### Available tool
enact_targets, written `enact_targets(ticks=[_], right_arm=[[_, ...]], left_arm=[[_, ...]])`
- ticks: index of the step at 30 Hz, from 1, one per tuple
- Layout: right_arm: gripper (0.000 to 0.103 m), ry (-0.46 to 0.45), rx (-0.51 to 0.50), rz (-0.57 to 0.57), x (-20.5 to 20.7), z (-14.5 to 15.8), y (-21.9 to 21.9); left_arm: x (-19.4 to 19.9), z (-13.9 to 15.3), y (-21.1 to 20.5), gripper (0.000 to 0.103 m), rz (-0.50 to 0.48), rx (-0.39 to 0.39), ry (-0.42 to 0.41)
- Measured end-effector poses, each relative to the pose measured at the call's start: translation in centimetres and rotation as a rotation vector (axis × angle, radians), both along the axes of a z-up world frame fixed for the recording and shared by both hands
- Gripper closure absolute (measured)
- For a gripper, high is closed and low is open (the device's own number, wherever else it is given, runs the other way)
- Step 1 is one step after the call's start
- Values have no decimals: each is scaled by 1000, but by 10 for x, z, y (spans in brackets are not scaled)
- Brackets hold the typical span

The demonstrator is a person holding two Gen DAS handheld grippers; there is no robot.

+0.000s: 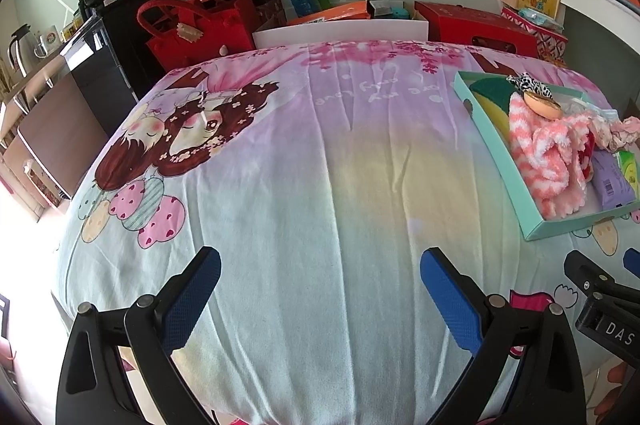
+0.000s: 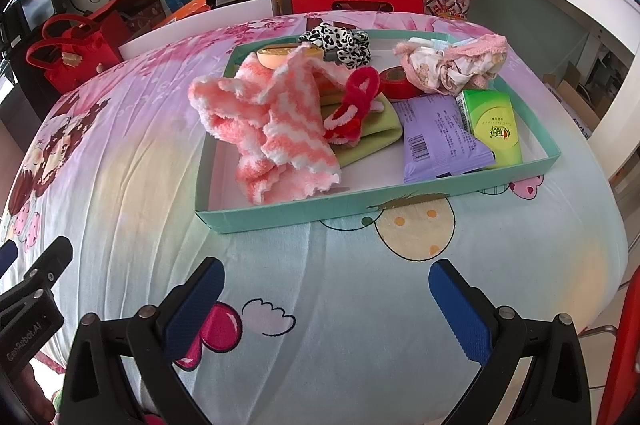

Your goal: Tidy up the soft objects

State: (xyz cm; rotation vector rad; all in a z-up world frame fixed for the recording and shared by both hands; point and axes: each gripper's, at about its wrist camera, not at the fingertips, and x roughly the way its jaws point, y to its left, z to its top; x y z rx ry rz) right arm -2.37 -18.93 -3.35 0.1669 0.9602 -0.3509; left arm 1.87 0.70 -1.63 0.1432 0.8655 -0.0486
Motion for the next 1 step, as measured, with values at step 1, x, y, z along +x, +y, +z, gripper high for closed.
enact_targets(ticks=[1], right_arm=[[0, 0, 0, -1, 0, -1, 0]], left_arm=[[0, 0, -1, 3, -3, 1, -1]])
